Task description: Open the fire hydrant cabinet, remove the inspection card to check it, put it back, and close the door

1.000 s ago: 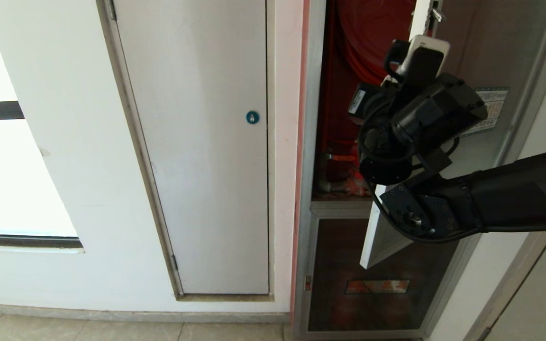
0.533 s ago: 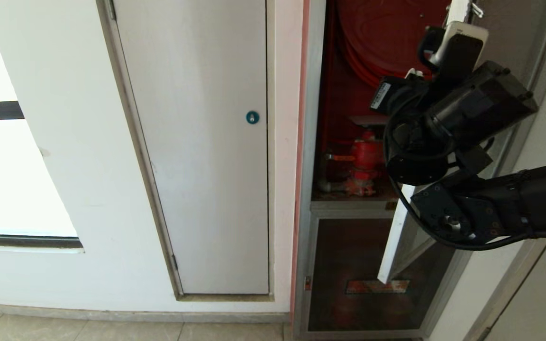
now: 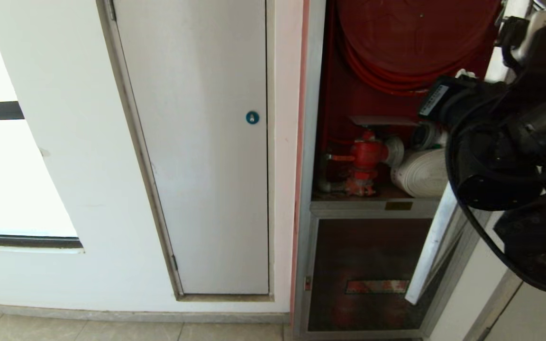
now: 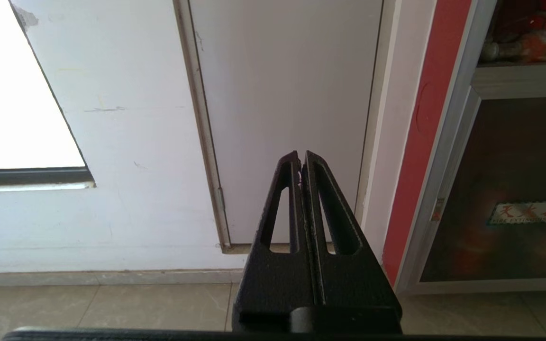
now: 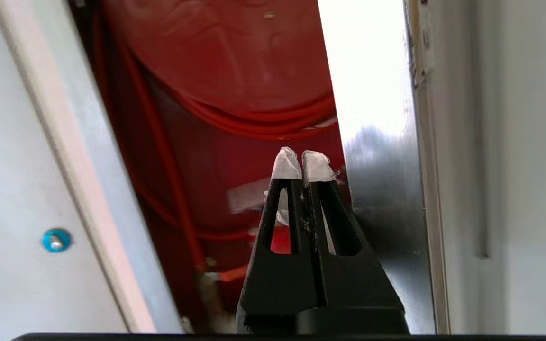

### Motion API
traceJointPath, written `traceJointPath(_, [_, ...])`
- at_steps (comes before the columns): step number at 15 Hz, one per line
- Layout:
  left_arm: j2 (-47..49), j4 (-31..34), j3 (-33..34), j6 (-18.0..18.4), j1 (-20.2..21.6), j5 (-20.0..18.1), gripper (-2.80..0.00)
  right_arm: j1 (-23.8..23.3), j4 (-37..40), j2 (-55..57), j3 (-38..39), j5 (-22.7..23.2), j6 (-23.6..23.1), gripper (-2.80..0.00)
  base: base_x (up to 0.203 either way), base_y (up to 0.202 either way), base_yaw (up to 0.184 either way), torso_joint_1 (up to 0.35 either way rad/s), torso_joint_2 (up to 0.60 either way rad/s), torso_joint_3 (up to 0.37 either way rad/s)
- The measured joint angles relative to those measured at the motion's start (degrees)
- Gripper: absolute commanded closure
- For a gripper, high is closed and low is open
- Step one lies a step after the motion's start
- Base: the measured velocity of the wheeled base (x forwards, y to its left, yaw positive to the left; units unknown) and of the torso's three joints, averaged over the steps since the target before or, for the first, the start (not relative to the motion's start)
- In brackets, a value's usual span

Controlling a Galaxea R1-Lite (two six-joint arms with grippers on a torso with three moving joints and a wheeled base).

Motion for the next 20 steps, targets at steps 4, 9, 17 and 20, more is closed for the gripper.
traceJointPath(4, [0.0, 0.0, 0.0, 0.0, 0.0, 0.0, 0.0, 0.0, 0.0, -7.6, 6.9, -0.6, 0.0, 0.0, 0.0, 0.0, 0.0, 0.0, 0.0, 0.0])
traceJointPath(9, [0.0, 0.0, 0.0, 0.0, 0.0, 0.0, 0.0, -0.1, 0.5, -15.3, 12.8, -1.0, -0.1, 0.0, 0.0, 0.0, 0.0, 0.0, 0.0, 0.0])
traceJointPath(17, [0.0, 0.0, 0.0, 0.0, 0.0, 0.0, 0.0, -3.9, 2.5, -24.3, 19.9, -1.2, -0.1, 0.0, 0.0, 0.0, 0.0, 0.0, 0.0, 0.0])
traceJointPath(20, [0.0, 0.0, 0.0, 0.0, 0.0, 0.0, 0.0, -7.9, 2.5, -25.8, 21.0, -1.2, 0.0, 0.0, 0.0, 0.0, 0.0, 0.0, 0.0, 0.0])
